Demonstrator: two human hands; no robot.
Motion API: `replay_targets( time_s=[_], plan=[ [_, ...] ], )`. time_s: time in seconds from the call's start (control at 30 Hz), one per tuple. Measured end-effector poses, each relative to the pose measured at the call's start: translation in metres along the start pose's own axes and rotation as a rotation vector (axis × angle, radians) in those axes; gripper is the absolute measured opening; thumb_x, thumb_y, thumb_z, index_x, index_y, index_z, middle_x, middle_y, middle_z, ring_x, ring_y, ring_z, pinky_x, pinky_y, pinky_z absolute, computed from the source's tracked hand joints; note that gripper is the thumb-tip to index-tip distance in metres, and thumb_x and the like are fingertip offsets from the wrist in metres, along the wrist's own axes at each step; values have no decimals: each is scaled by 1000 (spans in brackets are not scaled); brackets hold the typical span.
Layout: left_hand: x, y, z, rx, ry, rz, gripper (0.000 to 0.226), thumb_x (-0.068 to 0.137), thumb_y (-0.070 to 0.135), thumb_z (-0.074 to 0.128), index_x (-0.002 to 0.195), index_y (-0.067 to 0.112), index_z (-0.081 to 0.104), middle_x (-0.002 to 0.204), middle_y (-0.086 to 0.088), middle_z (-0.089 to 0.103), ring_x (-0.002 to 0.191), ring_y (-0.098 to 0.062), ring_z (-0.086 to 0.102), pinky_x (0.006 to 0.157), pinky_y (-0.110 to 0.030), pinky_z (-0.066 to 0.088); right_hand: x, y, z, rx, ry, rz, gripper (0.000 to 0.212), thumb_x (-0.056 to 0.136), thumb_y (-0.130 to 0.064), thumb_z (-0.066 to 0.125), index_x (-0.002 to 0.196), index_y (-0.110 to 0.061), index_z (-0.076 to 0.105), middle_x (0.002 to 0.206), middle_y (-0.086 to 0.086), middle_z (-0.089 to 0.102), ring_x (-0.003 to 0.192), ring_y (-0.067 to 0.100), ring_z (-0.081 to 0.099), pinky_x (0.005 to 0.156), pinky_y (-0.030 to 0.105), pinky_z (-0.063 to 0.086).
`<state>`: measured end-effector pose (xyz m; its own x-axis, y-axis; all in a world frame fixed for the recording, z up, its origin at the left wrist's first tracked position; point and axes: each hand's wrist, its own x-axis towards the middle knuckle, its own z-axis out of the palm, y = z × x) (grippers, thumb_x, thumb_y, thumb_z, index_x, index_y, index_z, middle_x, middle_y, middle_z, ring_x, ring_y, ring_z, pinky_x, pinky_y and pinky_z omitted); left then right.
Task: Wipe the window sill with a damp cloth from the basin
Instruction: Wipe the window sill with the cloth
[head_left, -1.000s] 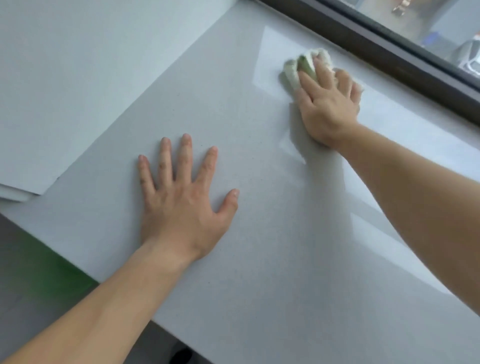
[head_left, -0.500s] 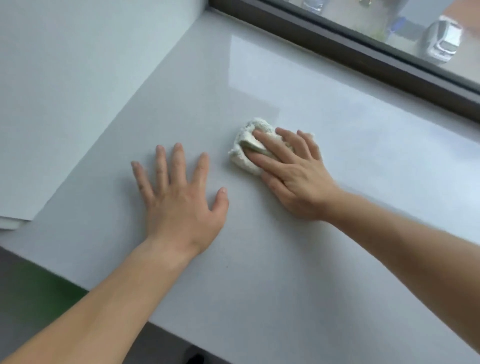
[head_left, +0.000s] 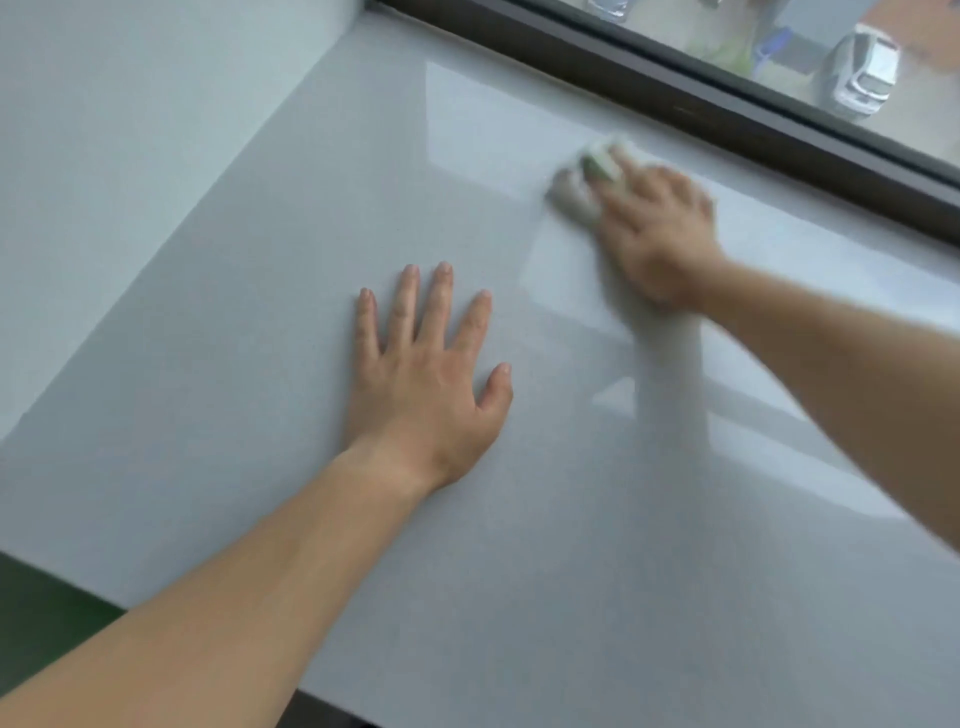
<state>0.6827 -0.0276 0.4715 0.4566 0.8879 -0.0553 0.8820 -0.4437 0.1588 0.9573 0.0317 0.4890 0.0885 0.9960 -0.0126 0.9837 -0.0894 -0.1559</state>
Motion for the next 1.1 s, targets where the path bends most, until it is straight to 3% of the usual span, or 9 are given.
replay_targets(
  time_s=[0.1, 0.3, 0.47, 0.57, 0.67, 0.8, 0.87, 1.0, 1.1],
  plan=[
    [-1, 1, 1, -3, -9, 0, 71, 90, 58, 16, 155, 31, 8, 165, -5, -4, 151, -27, -11, 118, -57, -5, 42, 12, -2, 74, 79, 279, 46, 97, -60, 17, 138, -54, 38, 166, -15, 9, 146, 32, 14, 119, 48, 1],
    [1, 0, -1, 8, 0, -4, 71, 89, 57, 21, 154, 28, 17, 165, -6, 4, 151, -28, -2, 118, -59, 1, -19, 20, 1, 16, -44, -142, 45, 102, -55, 22, 145, -55, 34, 164, -20, 14, 148, 24, 13, 117, 43, 1],
    [3, 2, -3, 12, -17, 0, 72, 89, 57, 20, 155, 29, 15, 165, -6, 4, 151, -28, -3, 118, -59, 1, -1, 18, -5, 32, 29, 280, 44, 100, -51, 24, 144, -55, 29, 167, -12, 5, 147, 34, 14, 116, 51, 5],
    [2, 3, -4, -21, -3, 9, 73, 88, 54, 24, 154, 23, 22, 165, -7, 10, 151, -28, 2, 118, -60, 1, -70, -44, 18, 12, 10, -64, 50, 101, -51, 26, 152, -51, 21, 167, -12, 8, 148, 34, 14, 118, 51, 5],
    [1, 0, -5, -108, 26, 25, 76, 83, 46, 29, 151, 11, 27, 163, -9, 17, 151, -26, 6, 119, -58, 0, -108, -42, 17, 27, -80, -303, 48, 100, -51, 27, 148, -51, 32, 164, -17, 18, 148, 27, 18, 119, 48, 7],
    [-5, -11, -8, -307, 81, 65, 75, 81, 40, 33, 148, 5, 30, 159, -12, 27, 150, -25, 11, 121, -49, -3, -56, -18, 9, 44, -15, 155, 47, 101, -51, 22, 147, -51, 30, 166, -16, 8, 149, 28, 9, 120, 50, -3],
    [-15, -25, -11, -258, 110, 50, 70, 84, 39, 37, 145, 6, 34, 157, -15, 29, 150, -29, 12, 121, -50, -1, -62, -48, 14, 61, 5, 225, 49, 100, -49, 22, 148, -47, 30, 167, -12, 6, 149, 30, 6, 120, 53, -5],
    [-37, -68, -15, -29, 79, -58, 66, 88, 51, 35, 146, 19, 37, 160, -13, 25, 149, -35, 13, 117, -62, -2, -141, -124, 33, 6, -52, -122, 55, 97, -50, 25, 152, -45, 26, 167, -12, 10, 149, 32, 9, 120, 55, 1],
    [-46, -87, -14, 10, 21, -37, 68, 90, 58, 27, 151, 28, 29, 163, -5, 17, 150, -33, 9, 115, -66, 1, -131, -122, 29, -1, -70, -218, 50, 101, -53, 23, 150, -51, 23, 166, -15, 13, 149, 28, 14, 120, 53, 4]
  ],
)
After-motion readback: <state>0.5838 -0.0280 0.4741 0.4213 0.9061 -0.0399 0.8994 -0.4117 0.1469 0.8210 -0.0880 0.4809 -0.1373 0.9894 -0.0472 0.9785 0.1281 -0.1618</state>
